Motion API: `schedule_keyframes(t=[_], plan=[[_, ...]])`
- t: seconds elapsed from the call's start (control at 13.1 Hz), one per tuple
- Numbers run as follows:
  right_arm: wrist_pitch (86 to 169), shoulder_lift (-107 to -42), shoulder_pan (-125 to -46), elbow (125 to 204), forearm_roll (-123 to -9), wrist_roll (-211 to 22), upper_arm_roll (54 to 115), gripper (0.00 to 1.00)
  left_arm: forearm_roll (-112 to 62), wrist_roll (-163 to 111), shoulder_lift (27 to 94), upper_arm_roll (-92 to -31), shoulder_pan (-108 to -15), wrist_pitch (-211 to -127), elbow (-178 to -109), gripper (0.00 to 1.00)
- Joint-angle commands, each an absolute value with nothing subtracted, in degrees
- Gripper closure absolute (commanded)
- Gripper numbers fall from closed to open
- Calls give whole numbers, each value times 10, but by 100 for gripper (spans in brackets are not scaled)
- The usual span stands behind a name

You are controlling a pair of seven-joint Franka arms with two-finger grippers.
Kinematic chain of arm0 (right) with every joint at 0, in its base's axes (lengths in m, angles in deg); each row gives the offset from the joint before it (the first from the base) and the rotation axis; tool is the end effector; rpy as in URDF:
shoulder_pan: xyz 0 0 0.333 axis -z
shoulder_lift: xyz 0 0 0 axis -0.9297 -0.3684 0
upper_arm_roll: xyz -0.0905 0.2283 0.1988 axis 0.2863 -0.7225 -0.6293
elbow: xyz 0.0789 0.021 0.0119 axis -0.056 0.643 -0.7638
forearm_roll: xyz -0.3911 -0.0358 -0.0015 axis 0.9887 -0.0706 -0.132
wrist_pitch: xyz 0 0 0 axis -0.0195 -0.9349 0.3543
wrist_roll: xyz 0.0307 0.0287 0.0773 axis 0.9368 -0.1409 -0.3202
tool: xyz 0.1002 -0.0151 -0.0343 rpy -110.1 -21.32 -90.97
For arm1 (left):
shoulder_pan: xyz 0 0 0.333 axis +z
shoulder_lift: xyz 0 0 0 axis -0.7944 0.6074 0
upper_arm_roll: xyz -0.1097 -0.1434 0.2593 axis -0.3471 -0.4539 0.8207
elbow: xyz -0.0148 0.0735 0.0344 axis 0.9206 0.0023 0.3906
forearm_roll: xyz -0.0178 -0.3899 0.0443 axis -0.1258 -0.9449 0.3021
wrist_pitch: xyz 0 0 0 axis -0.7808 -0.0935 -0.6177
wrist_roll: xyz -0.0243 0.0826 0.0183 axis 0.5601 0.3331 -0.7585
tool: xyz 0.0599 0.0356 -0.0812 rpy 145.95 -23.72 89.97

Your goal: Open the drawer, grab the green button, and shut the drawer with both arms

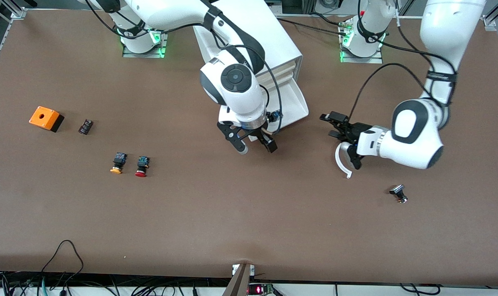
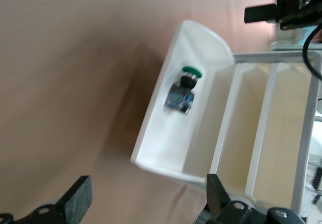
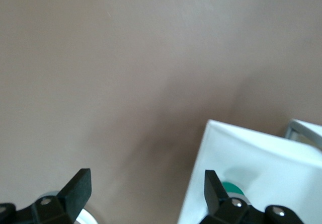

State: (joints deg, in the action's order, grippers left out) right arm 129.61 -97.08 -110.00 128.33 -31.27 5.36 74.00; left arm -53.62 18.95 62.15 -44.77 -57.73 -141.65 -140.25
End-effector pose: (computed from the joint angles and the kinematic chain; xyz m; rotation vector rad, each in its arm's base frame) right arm 0.5465 0.5533 0.3547 -2.6823 1.2632 0.0569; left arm 0.5972 -0.1351 0.3133 2.2212 -0.6735 -0.4638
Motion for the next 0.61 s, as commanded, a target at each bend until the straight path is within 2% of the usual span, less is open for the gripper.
schedule_keyframes(t=[0.0, 0.38, 0.53], plan=[[1253, -1015, -1105, 1218, -319, 68, 715, 1, -440, 91, 630, -451, -580, -1351, -1307, 0], [1233, -1038, -1143, 1219, -317, 71, 703, 1, -332, -26, 603, -460, -588, -1289, -1269, 0], [1230, -1046, -1149, 1219, -317, 77, 703, 1, -270, -63, 602, -463, -611, -1246, -1219, 0]])
